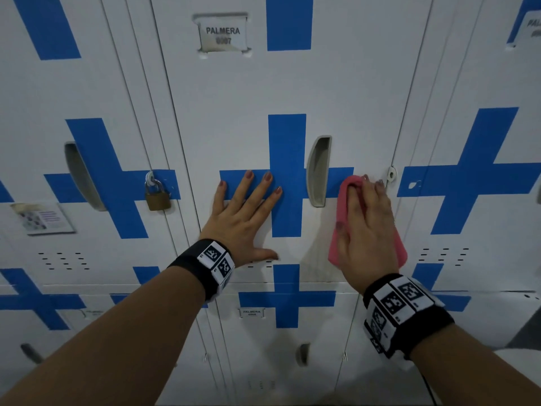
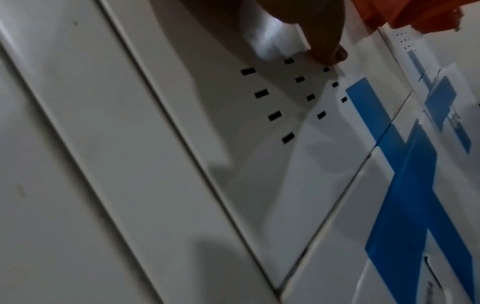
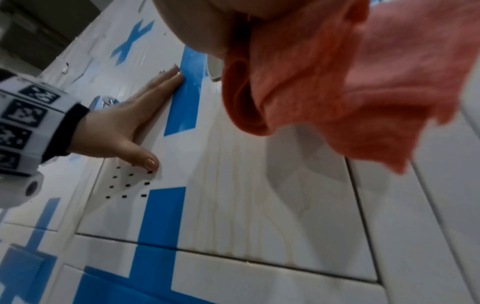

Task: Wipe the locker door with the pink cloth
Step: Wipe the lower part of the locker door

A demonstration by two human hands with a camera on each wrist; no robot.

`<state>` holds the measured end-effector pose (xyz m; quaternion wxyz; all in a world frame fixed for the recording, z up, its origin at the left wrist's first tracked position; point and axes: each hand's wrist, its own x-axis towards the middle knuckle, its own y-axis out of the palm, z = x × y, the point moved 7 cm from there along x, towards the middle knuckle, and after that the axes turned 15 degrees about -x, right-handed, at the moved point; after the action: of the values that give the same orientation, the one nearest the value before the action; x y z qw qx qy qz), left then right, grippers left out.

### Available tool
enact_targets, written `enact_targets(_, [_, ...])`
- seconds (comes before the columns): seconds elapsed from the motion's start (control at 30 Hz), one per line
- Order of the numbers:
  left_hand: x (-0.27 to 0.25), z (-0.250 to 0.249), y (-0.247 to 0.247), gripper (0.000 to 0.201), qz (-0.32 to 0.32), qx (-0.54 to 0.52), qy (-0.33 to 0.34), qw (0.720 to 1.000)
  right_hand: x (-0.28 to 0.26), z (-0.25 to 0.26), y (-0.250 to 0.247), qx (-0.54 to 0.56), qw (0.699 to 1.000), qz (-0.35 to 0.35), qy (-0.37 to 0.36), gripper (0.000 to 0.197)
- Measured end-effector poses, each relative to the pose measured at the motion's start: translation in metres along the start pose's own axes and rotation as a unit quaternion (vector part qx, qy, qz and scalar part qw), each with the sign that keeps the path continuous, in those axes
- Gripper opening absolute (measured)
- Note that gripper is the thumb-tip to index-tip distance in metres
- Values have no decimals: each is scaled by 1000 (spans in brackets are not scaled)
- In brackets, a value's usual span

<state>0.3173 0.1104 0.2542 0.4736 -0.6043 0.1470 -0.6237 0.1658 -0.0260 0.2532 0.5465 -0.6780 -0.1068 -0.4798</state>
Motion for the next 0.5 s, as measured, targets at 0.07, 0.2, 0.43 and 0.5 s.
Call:
enact_targets(0.07, [0,0,0,131,0,7,1,1000,-1,-1,10,-31,999,20,-26,66])
enact_targets(0.2, [0,0,1,129,2,12,7,1000,-5,-2,29,-74,994,42,-65,68])
enact_targets(0.43, [0,-1,0,128,-1,18,9,1000,-33,6,57,-123,974,86,-167,118])
enact_targets(0.5, [0,-1,0,128,0,16,10,1000,-41,5,63,-134,970,91,-180,118])
